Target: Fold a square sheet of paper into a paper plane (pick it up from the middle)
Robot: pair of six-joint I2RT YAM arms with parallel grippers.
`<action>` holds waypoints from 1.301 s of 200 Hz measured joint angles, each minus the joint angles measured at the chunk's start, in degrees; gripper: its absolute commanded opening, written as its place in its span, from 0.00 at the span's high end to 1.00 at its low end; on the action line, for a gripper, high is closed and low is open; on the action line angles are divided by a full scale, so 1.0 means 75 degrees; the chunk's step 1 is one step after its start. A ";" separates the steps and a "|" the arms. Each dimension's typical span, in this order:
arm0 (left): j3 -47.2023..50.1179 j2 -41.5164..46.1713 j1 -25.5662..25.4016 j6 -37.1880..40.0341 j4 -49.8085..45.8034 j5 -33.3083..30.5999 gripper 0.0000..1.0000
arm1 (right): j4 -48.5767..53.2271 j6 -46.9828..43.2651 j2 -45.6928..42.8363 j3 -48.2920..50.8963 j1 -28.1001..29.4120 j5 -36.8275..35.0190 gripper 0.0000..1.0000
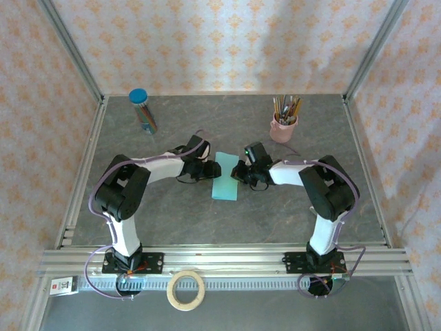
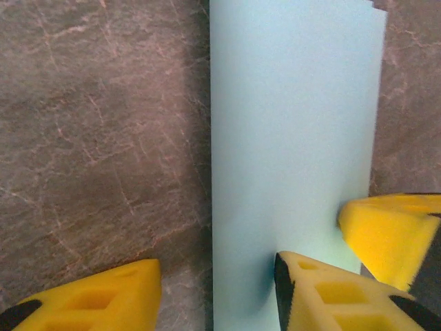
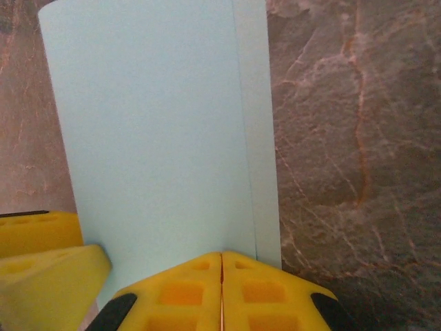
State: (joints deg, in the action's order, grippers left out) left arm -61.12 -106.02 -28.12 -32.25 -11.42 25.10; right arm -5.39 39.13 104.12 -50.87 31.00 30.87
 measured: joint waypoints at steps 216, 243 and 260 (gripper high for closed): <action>-0.0796 -0.0481 -0.0405 0.0522 -0.1055 -0.0968 0.51 | -0.0003 0.0181 -0.2025 0.0755 -0.0857 -0.0918 0.84; -0.0813 -0.0516 -0.0411 0.0411 -0.1058 -0.1005 0.51 | -0.0006 0.0181 -0.1973 0.0755 -0.0857 -0.0915 0.85; -0.0848 -0.0533 -0.0420 0.0358 -0.1105 -0.1014 0.51 | -0.0003 0.0178 -0.1929 0.0758 -0.0857 -0.0915 0.85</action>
State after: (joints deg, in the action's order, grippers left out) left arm -67.48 -110.02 -31.27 -29.56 -19.70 17.50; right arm -5.41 40.47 89.65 -45.19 24.58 24.01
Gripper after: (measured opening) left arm 0.488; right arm 0.154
